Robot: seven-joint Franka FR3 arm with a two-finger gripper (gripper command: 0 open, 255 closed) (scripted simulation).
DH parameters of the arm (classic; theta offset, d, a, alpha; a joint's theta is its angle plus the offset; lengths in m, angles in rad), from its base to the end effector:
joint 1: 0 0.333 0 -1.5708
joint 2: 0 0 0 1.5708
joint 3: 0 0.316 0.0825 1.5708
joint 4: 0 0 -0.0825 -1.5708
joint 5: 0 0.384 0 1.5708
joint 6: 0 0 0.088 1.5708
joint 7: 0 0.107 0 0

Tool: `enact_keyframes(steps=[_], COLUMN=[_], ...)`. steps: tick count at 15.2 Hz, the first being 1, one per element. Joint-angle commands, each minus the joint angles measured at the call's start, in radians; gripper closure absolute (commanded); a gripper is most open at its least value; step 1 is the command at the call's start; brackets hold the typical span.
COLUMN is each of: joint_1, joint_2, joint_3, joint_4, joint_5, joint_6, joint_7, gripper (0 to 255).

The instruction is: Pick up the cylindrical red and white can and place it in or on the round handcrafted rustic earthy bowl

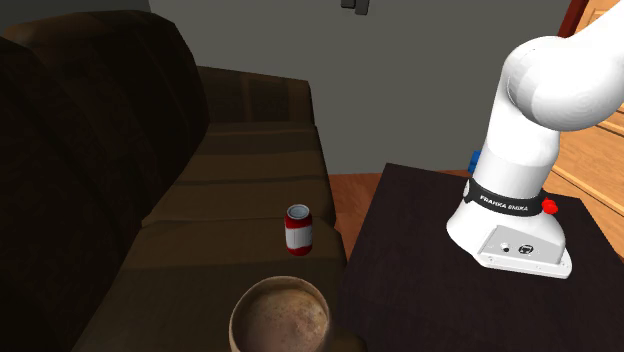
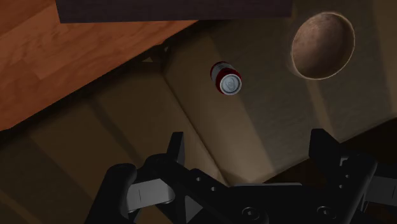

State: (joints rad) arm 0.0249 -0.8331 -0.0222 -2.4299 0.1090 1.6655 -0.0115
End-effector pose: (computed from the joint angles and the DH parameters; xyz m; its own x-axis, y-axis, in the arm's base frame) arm 0.3028 0.0097 0.5791 0.9976 0.0100 0.0692 0.0185 -0.9921 -0.1243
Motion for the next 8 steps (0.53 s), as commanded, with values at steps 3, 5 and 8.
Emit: enact_keyframes(steps=[3,5,8], joint_1=[0.006,0.013,0.023], joint_2=[0.011,0.027,0.065], joint_3=[0.013,0.026,0.045], joint_4=[-0.058,-0.111,-0.184], joint_5=[0.004,0.008,0.016], joint_6=[0.064,0.13,0.234], joint_7=[-0.002,-0.004,-0.007], gripper=[0,0,0])
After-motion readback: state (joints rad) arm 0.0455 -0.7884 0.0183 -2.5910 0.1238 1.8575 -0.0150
